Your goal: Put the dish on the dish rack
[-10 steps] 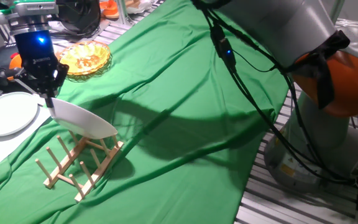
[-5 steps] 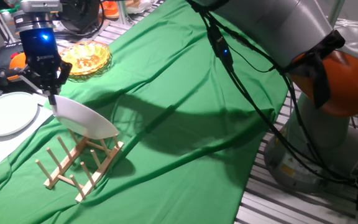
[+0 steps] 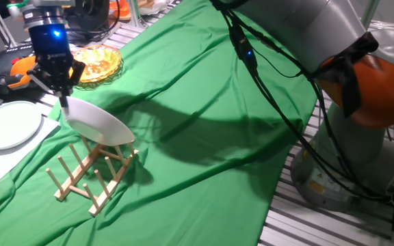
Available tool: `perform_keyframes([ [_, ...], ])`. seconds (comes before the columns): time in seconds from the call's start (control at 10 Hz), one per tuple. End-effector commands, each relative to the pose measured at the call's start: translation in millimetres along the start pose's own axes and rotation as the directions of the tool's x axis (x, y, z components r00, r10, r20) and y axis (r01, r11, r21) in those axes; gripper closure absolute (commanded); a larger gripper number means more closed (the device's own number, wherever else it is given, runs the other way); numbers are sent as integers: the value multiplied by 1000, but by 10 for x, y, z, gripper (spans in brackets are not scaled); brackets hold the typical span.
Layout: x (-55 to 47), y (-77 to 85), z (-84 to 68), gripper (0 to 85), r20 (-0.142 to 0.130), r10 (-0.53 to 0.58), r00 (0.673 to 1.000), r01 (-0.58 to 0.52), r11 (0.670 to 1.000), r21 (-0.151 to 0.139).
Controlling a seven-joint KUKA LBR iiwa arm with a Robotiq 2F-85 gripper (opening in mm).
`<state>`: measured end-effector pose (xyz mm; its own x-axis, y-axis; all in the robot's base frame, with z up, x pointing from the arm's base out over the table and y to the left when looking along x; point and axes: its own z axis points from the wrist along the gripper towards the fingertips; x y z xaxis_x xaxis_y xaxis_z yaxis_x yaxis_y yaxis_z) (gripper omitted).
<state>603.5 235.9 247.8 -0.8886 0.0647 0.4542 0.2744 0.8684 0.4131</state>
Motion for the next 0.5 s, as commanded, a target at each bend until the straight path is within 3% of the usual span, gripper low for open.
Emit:
perform_keyframes([
  [0.0,-7,-25,13,850,-6,11,1000,-11,1000,-13],
  [0.4,5,-95,-12,850,-24,36,999,-37,998,-52],
])
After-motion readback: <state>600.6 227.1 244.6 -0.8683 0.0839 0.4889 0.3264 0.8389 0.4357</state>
